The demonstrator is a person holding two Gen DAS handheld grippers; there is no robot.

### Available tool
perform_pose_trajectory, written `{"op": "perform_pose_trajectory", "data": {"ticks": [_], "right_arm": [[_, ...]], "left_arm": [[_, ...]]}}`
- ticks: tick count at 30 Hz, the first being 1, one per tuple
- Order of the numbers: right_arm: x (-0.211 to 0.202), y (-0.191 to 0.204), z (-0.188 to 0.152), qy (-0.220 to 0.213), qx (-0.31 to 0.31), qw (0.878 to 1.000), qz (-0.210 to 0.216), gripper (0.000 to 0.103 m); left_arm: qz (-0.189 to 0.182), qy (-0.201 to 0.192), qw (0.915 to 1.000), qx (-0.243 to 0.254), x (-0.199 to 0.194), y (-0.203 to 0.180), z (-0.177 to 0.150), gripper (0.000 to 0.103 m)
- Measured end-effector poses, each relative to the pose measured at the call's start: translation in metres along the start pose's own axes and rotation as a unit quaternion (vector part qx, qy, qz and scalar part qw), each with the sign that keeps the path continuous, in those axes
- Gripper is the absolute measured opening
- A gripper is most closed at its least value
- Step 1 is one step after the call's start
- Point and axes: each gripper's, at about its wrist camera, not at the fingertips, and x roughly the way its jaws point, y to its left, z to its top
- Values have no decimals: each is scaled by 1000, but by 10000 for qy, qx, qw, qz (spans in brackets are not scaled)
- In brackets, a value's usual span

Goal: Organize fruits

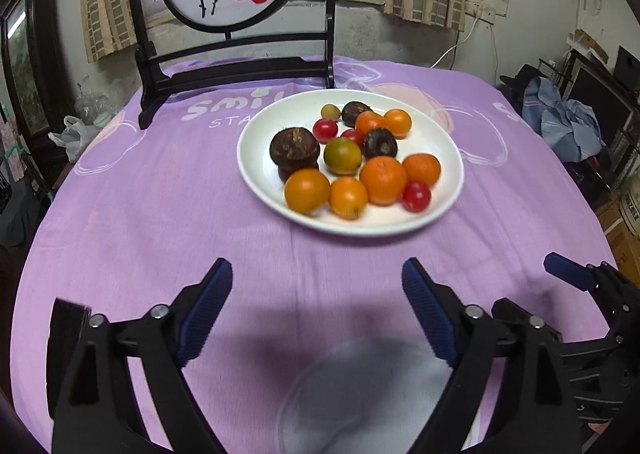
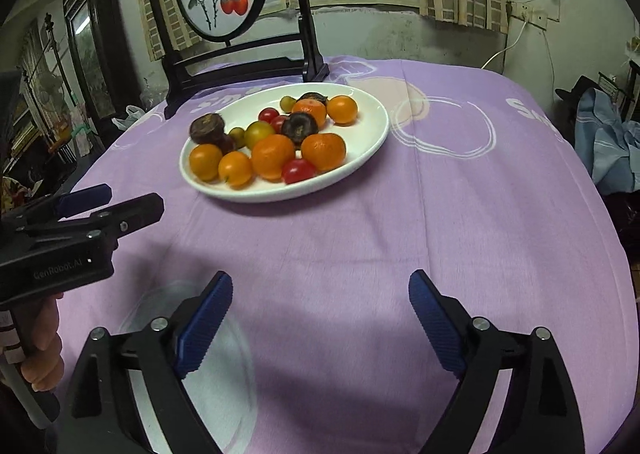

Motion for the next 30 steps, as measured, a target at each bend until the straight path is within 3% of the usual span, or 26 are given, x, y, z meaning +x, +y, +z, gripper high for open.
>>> {"op": "perform_pose_trajectory", "data": {"ticks": [10, 22, 25, 27, 30], "right_arm": [[-20, 13, -34, -67, -118, 9996, -227, 97], [-3, -4, -49, 165, 191, 9996, -91, 97], [-1, -5, -51, 223, 160, 9994, -200, 97], [-1, -4, -52, 227, 115, 9992, -304, 97], [1, -1, -55, 314, 10, 9984, -469, 97]], "left_arm": [[-103, 21, 9999, -25, -26, 3, -42, 91], [-58, 367, 9991, -201, -4, 16, -74, 91], [-72, 412, 9990, -173, 2, 16, -80, 92], [-70, 452, 9988, -189, 6, 19, -84, 97], [159, 485, 9984, -230, 12, 21, -88, 97]]}}
